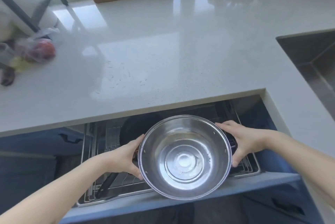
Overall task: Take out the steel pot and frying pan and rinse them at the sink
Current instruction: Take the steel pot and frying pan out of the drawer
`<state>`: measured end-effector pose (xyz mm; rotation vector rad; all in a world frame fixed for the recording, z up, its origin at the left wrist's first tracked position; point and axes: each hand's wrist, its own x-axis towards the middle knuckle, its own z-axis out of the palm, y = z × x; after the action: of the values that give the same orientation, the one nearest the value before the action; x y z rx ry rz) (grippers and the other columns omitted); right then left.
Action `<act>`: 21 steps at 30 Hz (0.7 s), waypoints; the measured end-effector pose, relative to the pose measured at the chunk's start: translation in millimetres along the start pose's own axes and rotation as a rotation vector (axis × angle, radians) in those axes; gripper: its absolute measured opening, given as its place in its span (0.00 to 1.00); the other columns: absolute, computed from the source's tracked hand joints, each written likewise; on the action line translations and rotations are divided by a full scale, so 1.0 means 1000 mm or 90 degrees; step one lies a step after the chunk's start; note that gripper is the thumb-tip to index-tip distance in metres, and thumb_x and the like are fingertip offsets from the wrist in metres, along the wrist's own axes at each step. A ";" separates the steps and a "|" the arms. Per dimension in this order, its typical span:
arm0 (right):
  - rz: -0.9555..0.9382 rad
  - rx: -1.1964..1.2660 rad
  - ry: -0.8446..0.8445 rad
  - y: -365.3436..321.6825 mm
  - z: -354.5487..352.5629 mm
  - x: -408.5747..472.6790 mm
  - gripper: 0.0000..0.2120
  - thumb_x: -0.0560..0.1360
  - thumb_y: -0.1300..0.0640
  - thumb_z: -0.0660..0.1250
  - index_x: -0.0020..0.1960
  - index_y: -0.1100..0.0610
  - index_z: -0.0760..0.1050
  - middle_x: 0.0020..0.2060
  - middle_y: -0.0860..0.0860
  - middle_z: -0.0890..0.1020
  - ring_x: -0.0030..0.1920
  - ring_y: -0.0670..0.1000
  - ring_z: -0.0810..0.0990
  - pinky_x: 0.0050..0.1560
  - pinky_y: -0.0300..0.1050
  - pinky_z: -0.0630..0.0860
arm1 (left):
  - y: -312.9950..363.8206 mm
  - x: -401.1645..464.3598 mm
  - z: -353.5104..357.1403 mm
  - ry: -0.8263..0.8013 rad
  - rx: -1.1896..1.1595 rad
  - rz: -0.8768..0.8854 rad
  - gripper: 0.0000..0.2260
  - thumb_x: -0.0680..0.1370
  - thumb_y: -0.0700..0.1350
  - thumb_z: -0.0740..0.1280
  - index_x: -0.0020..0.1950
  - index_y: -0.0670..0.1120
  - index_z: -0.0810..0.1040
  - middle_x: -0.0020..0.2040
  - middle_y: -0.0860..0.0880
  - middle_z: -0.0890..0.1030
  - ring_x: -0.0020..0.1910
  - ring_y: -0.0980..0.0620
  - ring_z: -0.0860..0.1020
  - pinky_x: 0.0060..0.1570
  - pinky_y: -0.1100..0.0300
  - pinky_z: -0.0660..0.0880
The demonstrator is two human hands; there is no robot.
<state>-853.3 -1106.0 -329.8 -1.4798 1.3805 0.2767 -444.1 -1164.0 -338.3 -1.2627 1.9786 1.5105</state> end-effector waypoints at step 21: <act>-0.010 -0.014 0.236 -0.009 -0.065 -0.119 0.62 0.52 0.41 0.83 0.63 0.17 0.37 0.67 0.35 0.55 0.70 0.40 0.55 0.73 0.45 0.62 | 0.120 -0.018 -0.078 0.080 0.028 0.274 0.52 0.64 0.48 0.83 0.74 0.66 0.50 0.68 0.73 0.63 0.68 0.72 0.63 0.63 0.73 0.64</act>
<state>-912.2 -1088.4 -208.4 -1.6157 1.6598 0.0042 -513.4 -1222.0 -225.7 -0.9756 2.4711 1.5910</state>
